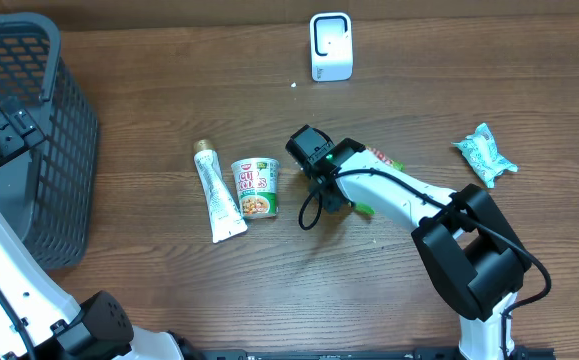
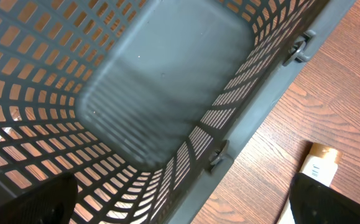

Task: Scan the item barcode

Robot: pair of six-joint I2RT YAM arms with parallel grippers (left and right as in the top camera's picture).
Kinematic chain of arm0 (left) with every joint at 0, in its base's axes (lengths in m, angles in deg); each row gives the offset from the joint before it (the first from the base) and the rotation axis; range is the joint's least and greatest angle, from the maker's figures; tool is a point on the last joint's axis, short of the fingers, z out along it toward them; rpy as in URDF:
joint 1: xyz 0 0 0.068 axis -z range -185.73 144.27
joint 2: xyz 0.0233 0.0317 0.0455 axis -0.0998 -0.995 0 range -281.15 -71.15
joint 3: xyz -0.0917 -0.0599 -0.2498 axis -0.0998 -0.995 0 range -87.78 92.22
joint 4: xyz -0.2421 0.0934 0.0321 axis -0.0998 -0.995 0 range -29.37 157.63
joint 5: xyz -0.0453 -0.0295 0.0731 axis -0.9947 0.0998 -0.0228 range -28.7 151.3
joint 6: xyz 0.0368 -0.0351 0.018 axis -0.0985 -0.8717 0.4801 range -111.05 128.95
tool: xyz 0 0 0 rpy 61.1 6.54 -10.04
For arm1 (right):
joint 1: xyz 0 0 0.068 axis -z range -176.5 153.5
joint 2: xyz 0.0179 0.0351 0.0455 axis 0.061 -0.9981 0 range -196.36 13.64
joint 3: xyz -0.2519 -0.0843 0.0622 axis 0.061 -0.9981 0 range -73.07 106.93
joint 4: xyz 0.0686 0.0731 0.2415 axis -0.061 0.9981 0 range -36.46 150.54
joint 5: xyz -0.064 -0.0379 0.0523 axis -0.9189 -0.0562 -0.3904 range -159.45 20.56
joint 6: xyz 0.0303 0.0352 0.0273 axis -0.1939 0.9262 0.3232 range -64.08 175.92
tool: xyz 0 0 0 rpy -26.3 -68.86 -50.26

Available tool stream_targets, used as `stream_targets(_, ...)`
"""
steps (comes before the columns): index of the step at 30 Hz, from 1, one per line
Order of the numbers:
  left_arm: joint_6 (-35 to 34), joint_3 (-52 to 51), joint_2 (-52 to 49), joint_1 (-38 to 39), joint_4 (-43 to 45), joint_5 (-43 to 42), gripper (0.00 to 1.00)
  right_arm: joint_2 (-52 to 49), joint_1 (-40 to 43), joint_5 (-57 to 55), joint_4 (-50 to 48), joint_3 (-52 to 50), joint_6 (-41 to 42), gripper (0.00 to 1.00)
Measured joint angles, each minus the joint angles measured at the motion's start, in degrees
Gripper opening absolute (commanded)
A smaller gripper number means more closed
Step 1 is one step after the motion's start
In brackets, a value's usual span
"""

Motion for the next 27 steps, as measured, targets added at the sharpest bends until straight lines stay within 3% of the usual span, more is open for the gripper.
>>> stream_targets(5, 0.0, 0.0, 0.0, 0.0, 0.0, 0.0, 1.0, 3.3, 0.9, 14.9, 11.8, 10.8, 8.5, 0.04)
stream_targets(12, 0.0, 0.0, 0.0, 0.0, 0.0, 0.0, 1.0, 13.3, 10.4, 52.8, 11.1, 16.1, 13.5, 0.04)
stream_targets(17, 0.0, 0.0, 0.0, 0.0, 0.0, 0.0, 1.0, 10.5, 18.8, 66.4, -0.8, 4.8, 18.9, 0.04)
stream_targets(18, 0.0, 0.0, 0.0, 0.0, 0.0, 0.0, 1.0, 9.5, 19.7, 69.4, -8.4, -0.3, 21.4, 0.04)
stream_targets(22, 0.0, 0.0, 0.0, 0.0, 0.0, 0.0, 1.0, 8.1, 21.1, 75.4, -24.1, -14.4, 29.7, 0.04)
stream_targets(27, 0.0, 0.0, 0.0, 0.0, 0.0, 0.0, 1.0, 8.0, 25.5, 75.5, -24.8, -17.3, 32.0, 0.07)
